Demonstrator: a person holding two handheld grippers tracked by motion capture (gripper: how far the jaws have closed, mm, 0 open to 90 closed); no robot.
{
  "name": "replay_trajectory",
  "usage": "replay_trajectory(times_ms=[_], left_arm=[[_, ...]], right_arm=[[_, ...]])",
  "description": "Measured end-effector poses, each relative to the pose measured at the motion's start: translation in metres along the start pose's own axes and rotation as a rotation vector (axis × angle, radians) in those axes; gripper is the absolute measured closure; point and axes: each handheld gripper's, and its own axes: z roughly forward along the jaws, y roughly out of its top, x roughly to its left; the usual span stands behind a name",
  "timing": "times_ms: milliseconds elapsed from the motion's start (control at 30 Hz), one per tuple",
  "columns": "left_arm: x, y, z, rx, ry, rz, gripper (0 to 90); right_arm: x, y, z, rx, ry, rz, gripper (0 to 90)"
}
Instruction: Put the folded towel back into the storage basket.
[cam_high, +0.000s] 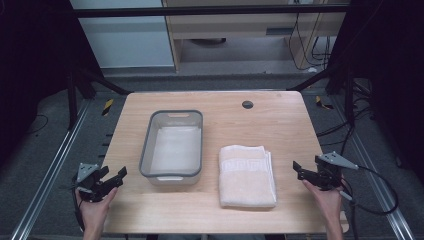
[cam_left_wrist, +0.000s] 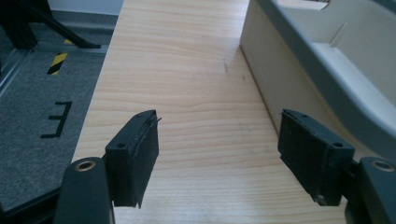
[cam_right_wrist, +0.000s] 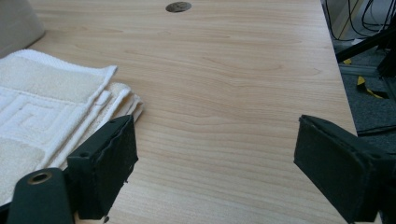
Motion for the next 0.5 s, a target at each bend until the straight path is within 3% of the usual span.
replay_trajectory(times_ms=[167,300,500], left_arm=[[-0.008,0.004,-0.005,-0.019,-0.010,0.034,28.3],[-0.013,0.007,-0.006,-0.014,-0.025,0.064,27.9],[-0.019,0.013,-0.008,-0.019,-0.040,0.077,27.9]], right_arm=[[0.002,0.002,-0.003,-0.007,-0.003,-0.035,15.5],[0.004,0.005,-0.007,-0.020,-0.002,-0.037,17.3],[0.005,0.010,-0.011,-0.037,0.006,-0.016,17.5]])
